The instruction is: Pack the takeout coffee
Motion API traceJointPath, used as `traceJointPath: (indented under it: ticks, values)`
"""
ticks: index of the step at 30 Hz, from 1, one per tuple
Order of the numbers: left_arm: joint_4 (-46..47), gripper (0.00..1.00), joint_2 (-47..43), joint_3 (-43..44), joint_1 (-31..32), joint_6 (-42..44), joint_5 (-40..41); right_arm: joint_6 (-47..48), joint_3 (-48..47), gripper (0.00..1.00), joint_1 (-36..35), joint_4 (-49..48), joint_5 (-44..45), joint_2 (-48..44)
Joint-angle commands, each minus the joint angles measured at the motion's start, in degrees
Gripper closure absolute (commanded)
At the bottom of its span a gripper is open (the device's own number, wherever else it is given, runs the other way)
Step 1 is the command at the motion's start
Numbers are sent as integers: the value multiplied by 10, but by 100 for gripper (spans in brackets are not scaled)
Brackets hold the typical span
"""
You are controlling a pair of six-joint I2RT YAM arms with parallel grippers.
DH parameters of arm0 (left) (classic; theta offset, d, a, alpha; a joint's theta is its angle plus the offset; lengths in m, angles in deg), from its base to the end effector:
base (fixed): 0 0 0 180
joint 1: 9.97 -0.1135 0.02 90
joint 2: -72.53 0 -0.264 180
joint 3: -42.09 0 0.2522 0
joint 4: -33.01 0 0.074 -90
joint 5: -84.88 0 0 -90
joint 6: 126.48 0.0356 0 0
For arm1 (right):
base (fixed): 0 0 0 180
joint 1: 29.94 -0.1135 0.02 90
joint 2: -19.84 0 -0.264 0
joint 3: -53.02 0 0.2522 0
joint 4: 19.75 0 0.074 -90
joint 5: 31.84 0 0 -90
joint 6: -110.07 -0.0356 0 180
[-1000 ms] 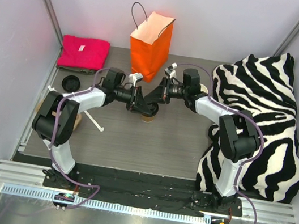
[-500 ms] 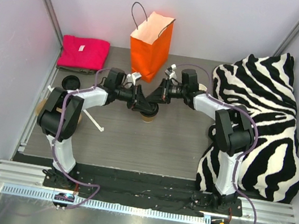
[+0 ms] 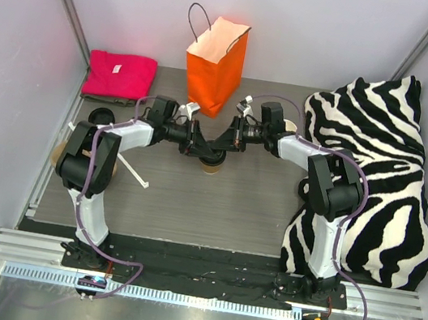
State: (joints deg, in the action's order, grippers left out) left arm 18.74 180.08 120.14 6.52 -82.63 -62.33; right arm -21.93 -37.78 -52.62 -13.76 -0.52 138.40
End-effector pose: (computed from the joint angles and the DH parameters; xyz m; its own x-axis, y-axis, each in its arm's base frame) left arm 0.3621 -0.1384 0.1765 -0.9902 -0.1142 -0.0809 0.0314 0.3820 -0.9236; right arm 0.4001 0.2001 0.1765 -0.9536 -0.0215 -0.3003 -0.2930 0.2962 0.9091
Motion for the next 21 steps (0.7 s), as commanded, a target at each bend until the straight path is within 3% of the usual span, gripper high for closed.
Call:
traceJointPath:
  ticks: [1, 7, 12, 15, 18, 21]
  values:
    - [-72, 85, 42, -7, -10, 63, 91, 60, 25, 95, 4, 41, 56, 47]
    - [-71, 80, 25, 14, -7, 77, 47, 51, 1, 93, 0, 48, 35, 29]
    - [-73, 65, -19, 41, 0, 82, -1, 25, -53, 85, -18, 47, 11, -22]
    - [-98, 55, -47, 65, 0, 94, -9, 9, -80, 74, -18, 44, -8, -58]
    - [-129, 46, -79, 93, 0, 106, -12, 17, -103, 54, -12, 51, -25, -96]
    - [-177, 34, -109, 121, -1, 135, -8, 72, -110, 26, 6, 102, -29, -132]
